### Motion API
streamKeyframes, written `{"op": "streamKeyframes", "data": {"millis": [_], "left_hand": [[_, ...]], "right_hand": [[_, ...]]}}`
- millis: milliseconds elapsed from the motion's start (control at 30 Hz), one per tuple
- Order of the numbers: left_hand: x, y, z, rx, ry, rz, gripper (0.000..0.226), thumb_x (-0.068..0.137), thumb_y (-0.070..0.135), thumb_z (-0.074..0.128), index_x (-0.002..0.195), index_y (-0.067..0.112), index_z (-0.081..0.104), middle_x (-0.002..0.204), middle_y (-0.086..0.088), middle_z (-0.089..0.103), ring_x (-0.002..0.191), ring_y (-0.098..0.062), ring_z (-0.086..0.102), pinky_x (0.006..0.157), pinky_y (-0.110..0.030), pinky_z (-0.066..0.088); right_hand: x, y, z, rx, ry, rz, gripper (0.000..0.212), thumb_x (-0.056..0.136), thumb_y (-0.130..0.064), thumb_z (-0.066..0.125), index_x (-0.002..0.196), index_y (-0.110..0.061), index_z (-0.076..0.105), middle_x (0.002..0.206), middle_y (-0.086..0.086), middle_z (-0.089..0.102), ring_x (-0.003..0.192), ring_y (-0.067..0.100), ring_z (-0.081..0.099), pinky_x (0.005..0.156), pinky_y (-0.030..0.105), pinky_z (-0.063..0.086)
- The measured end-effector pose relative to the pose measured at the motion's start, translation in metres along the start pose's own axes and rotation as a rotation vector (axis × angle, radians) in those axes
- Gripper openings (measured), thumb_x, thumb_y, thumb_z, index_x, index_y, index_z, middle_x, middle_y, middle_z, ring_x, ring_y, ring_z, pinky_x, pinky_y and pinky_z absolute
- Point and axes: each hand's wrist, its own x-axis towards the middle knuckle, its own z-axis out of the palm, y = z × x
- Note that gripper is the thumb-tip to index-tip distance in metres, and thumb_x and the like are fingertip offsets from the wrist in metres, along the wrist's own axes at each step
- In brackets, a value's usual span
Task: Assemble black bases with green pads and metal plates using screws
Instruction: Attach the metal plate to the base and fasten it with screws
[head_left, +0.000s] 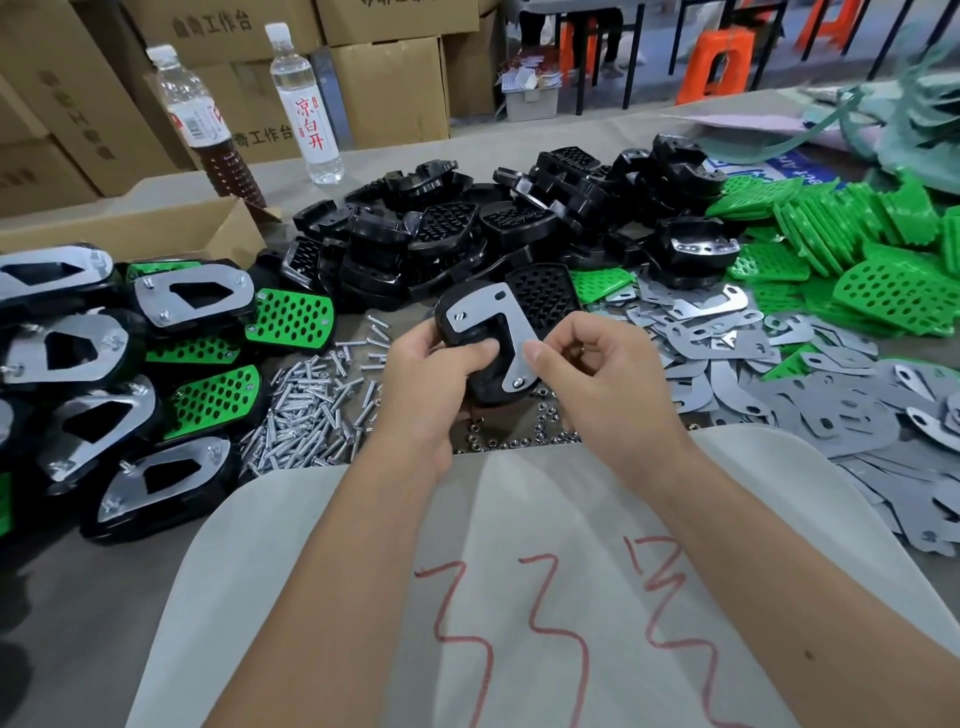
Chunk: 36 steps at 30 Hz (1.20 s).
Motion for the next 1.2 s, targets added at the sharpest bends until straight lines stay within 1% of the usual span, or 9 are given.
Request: {"op": "streamKeyframes", "data": {"millis": [100, 267, 500, 633, 733, 800, 933, 1067, 1200], "left_hand": [[0.001, -0.003, 0.004, 0.006, 0.098, 0.054, 0.018, 0.086, 0.001, 0.077, 0.098, 0.015, 0.073, 0.094, -0.005, 0.081, 0.089, -0.028, 0.079, 0.08, -0.052, 0.065], [0.002, -0.006, 0.009, 0.058, 0.208, 0.194, 0.021, 0.076, 0.006, 0.081, 0.089, 0.016, 0.068, 0.089, -0.005, 0.078, 0.085, -0.028, 0.075, 0.083, -0.057, 0.062], [0.0, -0.009, 0.013, 0.01, 0.303, 0.243, 0.023, 0.065, 0.017, 0.077, 0.085, 0.014, 0.066, 0.09, -0.012, 0.076, 0.082, -0.031, 0.073, 0.084, -0.059, 0.061], [0.0, -0.011, 0.012, -0.041, 0.255, 0.222, 0.02, 0.069, 0.013, 0.079, 0.083, 0.018, 0.066, 0.082, -0.001, 0.076, 0.079, -0.024, 0.073, 0.084, -0.057, 0.062], [-0.001, -0.008, 0.011, -0.057, 0.19, 0.15, 0.025, 0.068, 0.01, 0.071, 0.092, 0.015, 0.065, 0.083, -0.003, 0.074, 0.081, -0.026, 0.07, 0.081, -0.058, 0.061], [-0.003, -0.001, 0.01, -0.118, 0.114, 0.05, 0.042, 0.061, 0.013, 0.058, 0.103, 0.014, 0.06, 0.084, -0.006, 0.07, 0.076, -0.029, 0.066, 0.062, -0.048, 0.06], [-0.007, 0.011, 0.006, -0.146, 0.051, -0.007, 0.041, 0.083, 0.033, 0.062, 0.12, 0.014, 0.06, 0.103, -0.014, 0.073, 0.087, -0.041, 0.073, 0.066, -0.053, 0.062], [-0.009, 0.016, 0.005, -0.088, 0.129, 0.059, 0.023, 0.109, 0.03, 0.049, 0.108, 0.018, 0.069, 0.097, -0.008, 0.073, 0.098, -0.042, 0.072, 0.086, -0.065, 0.057], [-0.011, 0.018, 0.003, -0.15, 0.114, 0.011, 0.039, 0.108, 0.025, 0.049, 0.071, 0.026, 0.062, 0.074, -0.001, 0.066, 0.082, -0.033, 0.064, 0.083, -0.067, 0.056]], "right_hand": [[0.0, -0.002, 0.001, -0.006, -0.02, 0.01, 0.028, 0.097, -0.02, 0.071, 0.073, -0.009, 0.062, 0.054, -0.005, 0.049, 0.05, 0.015, 0.047, 0.053, 0.042, 0.049], [0.0, -0.003, -0.001, 0.01, -0.064, 0.029, 0.028, 0.098, -0.017, 0.07, 0.075, -0.006, 0.06, 0.061, 0.019, 0.051, 0.047, 0.024, 0.05, 0.043, 0.023, 0.041], [0.001, -0.007, -0.001, -0.025, -0.134, 0.029, 0.027, 0.099, -0.015, 0.068, 0.075, -0.007, 0.058, 0.067, 0.025, 0.051, 0.046, 0.023, 0.051, 0.043, 0.021, 0.041], [0.002, -0.005, 0.0, 0.019, -0.153, 0.084, 0.029, 0.101, -0.017, 0.066, 0.074, -0.013, 0.055, 0.068, 0.01, 0.047, 0.05, 0.017, 0.053, 0.048, 0.032, 0.056], [0.002, -0.004, 0.001, 0.089, -0.142, 0.133, 0.028, 0.102, -0.016, 0.064, 0.076, -0.013, 0.054, 0.083, 0.022, 0.053, 0.065, 0.042, 0.055, 0.053, 0.038, 0.062], [0.002, -0.002, -0.001, 0.085, -0.121, 0.14, 0.025, 0.103, -0.014, 0.062, 0.082, -0.006, 0.051, 0.097, 0.032, 0.052, 0.07, 0.052, 0.061, 0.055, 0.042, 0.063], [0.002, -0.001, -0.002, 0.059, -0.166, 0.151, 0.025, 0.104, -0.012, 0.06, 0.084, -0.006, 0.048, 0.1, 0.037, 0.055, 0.07, 0.034, 0.076, 0.071, 0.069, 0.058], [0.001, -0.001, 0.0, -0.041, -0.174, -0.012, 0.027, 0.102, -0.007, 0.061, 0.08, -0.011, 0.048, 0.1, 0.025, 0.053, 0.074, 0.025, 0.073, 0.065, 0.027, 0.059], [0.001, 0.0, 0.001, -0.154, -0.182, -0.108, 0.024, 0.1, -0.005, 0.062, 0.08, -0.009, 0.049, 0.094, 0.011, 0.05, 0.087, 0.035, 0.059, 0.077, 0.045, 0.06]]}}
